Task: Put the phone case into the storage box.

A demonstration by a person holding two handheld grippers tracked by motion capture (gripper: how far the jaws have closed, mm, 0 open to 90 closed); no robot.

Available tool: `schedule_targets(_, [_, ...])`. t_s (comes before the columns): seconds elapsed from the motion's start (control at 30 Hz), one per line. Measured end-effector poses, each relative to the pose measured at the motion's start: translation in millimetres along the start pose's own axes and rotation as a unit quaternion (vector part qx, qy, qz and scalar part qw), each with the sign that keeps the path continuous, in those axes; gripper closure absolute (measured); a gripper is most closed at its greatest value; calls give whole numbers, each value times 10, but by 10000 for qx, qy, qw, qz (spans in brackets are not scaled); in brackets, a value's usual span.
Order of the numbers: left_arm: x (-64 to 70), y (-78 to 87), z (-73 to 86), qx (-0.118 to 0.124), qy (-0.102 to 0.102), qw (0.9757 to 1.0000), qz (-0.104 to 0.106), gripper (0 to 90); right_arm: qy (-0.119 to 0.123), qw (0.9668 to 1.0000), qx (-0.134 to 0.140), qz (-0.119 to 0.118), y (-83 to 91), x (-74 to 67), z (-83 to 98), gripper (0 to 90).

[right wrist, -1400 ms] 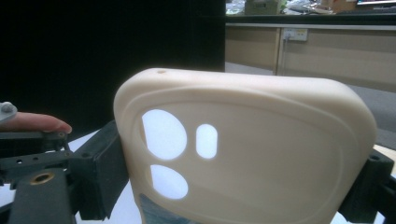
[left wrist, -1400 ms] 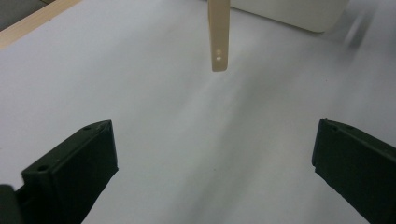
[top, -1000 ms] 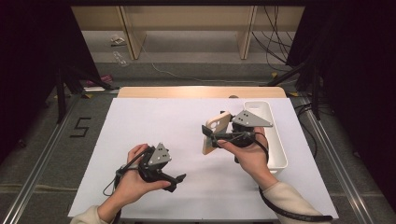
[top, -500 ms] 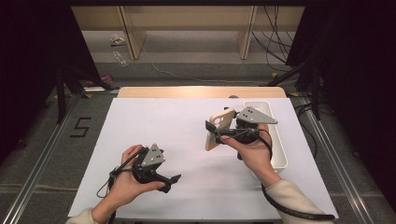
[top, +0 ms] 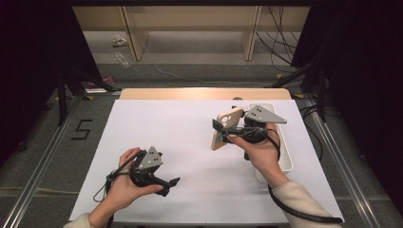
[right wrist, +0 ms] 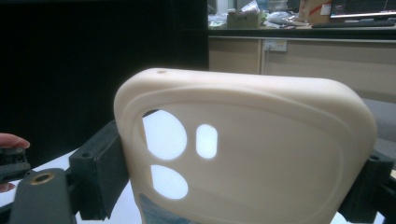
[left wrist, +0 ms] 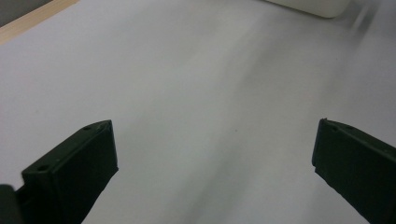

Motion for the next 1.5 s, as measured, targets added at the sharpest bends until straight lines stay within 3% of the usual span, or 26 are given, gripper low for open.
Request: schedule_targets(1.5, [-114, 21, 62, 30, 92, 9998, -148, 0, -86, 9996, 114, 252, 145, 250, -164, 145])
Point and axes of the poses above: each handheld gripper's, and its own axes: y roughly backward along the jaws, z roughly out of its underside, x roughly to its right, the point moved 6 cm from there along -y, roughly forward along the jaws, and after that the axes turned 5 degrees about -x, right-handed, at the moved point
